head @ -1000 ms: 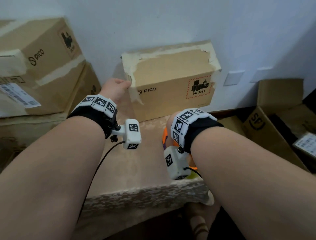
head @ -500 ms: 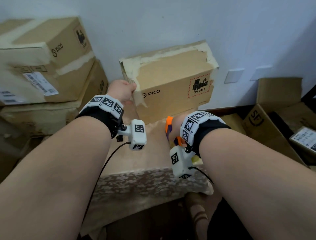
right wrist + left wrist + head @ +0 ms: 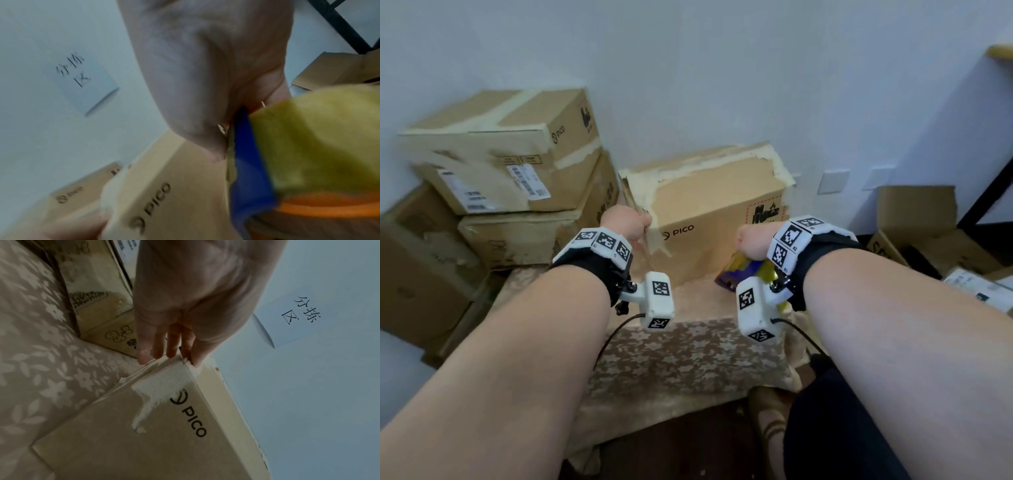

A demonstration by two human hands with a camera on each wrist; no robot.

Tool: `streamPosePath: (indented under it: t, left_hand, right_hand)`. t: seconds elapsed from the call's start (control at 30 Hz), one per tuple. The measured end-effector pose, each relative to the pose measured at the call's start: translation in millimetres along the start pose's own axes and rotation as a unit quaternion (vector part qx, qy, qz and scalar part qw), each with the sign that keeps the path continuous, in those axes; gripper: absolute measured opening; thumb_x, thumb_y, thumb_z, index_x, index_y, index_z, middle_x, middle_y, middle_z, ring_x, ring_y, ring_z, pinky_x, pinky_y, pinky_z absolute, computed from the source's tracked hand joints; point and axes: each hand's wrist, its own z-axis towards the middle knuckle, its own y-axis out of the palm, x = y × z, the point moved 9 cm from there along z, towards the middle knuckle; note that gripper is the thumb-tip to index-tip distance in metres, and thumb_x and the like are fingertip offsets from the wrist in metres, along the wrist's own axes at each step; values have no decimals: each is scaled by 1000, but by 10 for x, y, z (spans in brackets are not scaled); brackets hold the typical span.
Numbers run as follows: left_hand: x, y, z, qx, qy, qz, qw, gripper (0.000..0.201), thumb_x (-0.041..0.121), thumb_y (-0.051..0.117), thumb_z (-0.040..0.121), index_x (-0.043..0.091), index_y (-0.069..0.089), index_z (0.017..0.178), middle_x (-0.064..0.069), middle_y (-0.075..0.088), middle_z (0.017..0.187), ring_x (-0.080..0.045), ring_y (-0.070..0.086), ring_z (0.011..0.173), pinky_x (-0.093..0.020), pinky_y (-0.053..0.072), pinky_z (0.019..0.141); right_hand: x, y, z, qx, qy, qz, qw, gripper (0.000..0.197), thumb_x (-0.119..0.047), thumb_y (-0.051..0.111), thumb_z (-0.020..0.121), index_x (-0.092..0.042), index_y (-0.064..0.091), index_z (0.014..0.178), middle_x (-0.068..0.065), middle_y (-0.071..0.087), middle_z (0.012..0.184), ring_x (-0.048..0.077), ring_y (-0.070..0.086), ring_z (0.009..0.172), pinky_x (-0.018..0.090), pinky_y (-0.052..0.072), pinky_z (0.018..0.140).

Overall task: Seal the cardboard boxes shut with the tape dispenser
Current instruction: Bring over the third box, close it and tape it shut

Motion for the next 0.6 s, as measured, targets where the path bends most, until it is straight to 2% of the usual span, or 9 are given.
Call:
streamPosePath:
  t: [0.1,0.2,0.23,0.27,0.33,0.4,0.47,0.5,0.6]
  left_hand:
    - [-59,-76,-185,-4,-10,38,999,9,16,55,94,10,50,97,-12,52,99,-24,53,88,-43,52,92]
    - [-136,-206,-416,-6,-23,60,998,10,15,55,94,10,52,101,-11,51,100,-21,52,80,-36,53,76]
    - [-176,-243,-467,-6,-28,67,997,15,15,56,94,7,56,106,-12,51,99,-22,52,79,-36,53,76]
    - [-224,-294,-524,-6,-35,76,996,24,16,56,93,1,59,113,-13,52,98,-24,53,82,-39,53,81]
    - [-342,-421,-634,-5,-50,89,995,36,17,57,93,-6,57,120,-14,55,97,-26,54,85,-42,53,89]
    - [-462,-541,-727,-13,-76,78,994,36,18,58,92,-5,57,120,-17,61,104,-26,56,83,-43,55,87]
    - [-587,-686,-802,-15,-100,67,993,32,18,59,91,-1,59,117,-20,62,118,-26,57,79,-42,55,84]
    - [-653,-751,-822,-16,-109,65,992,29,19,59,91,0,60,114,-20,62,119,-26,58,78,-42,55,84]
    - [-820,-956,-943,-9,-132,23,991,13,13,56,93,1,60,96,-15,64,110,-26,62,91,-43,56,82]
  right_hand:
    - [-116,-189,-252,11,-17,58,998,36,-18,48,94,-10,58,128,13,56,132,29,53,117,42,42,103]
    - [-256,-395,-572,-6,-25,128,991,37,-8,39,99,-13,53,133,4,53,134,15,45,102,31,39,99]
    - [-284,-450,-636,-6,-35,139,990,37,-7,38,100,-14,54,132,2,54,131,15,45,102,28,39,97]
    - [-322,-501,-670,-11,-51,158,986,34,-9,43,98,-14,57,128,1,56,126,19,50,105,29,40,97]
    - [-404,-629,-744,20,-82,236,968,25,-19,59,87,-18,67,111,5,62,121,25,56,113,37,43,104]
    - [-494,-712,-812,28,-118,306,944,10,-14,59,87,-22,65,90,1,63,101,21,57,102,35,45,103]
    - [-610,-779,-945,15,-138,381,914,22,-4,50,94,-20,61,84,-2,58,89,14,54,88,33,47,91]
    - [-657,-804,-981,11,-144,410,900,25,-3,45,97,-19,59,83,-1,57,86,13,54,80,30,49,81]
    - [-784,-870,-1070,14,-152,451,879,32,-1,33,100,-18,53,82,3,53,77,13,50,64,22,47,54]
